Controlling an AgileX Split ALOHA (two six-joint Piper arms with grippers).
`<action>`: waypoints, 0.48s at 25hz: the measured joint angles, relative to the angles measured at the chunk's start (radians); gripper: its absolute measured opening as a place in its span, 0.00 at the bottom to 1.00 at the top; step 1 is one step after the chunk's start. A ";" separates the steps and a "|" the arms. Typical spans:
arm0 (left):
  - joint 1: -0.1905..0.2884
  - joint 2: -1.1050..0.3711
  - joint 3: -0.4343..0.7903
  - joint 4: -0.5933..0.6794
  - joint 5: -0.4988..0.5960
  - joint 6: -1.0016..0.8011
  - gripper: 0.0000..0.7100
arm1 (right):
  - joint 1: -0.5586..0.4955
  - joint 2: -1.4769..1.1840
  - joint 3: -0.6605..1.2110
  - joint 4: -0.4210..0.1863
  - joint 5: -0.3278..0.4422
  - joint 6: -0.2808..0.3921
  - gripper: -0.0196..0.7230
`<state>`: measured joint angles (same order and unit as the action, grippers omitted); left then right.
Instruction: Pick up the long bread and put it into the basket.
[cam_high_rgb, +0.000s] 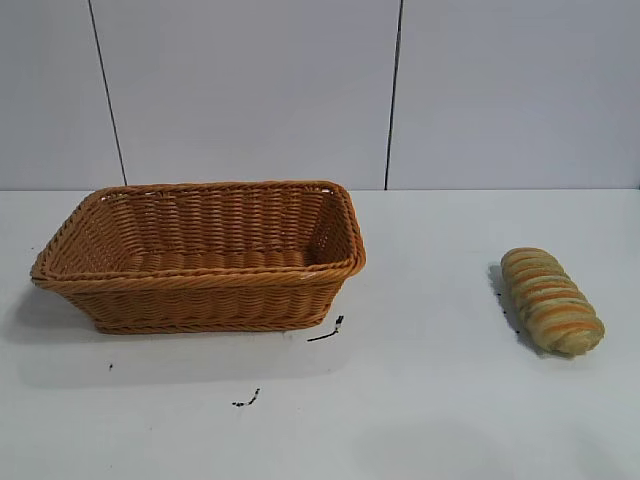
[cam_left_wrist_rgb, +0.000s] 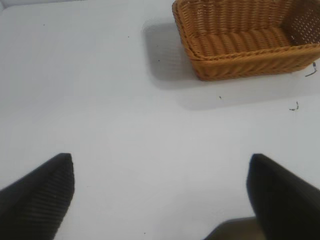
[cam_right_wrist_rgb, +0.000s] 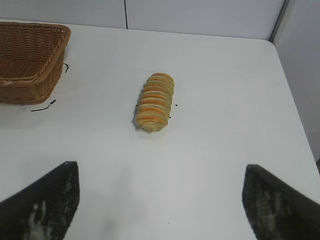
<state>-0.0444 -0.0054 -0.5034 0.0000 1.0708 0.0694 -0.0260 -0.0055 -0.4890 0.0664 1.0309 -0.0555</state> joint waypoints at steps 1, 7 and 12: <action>0.000 0.000 0.000 0.000 0.000 0.000 0.98 | 0.000 0.000 0.000 0.000 0.000 0.000 0.85; 0.000 0.000 0.000 0.000 0.000 0.000 0.98 | 0.000 0.000 0.000 0.000 0.000 0.000 0.85; 0.000 0.000 0.000 0.000 0.000 0.000 0.98 | 0.000 0.039 -0.019 -0.001 -0.005 0.000 0.85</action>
<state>-0.0444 -0.0054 -0.5034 0.0000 1.0708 0.0694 -0.0260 0.0331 -0.5078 0.0655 1.0260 -0.0555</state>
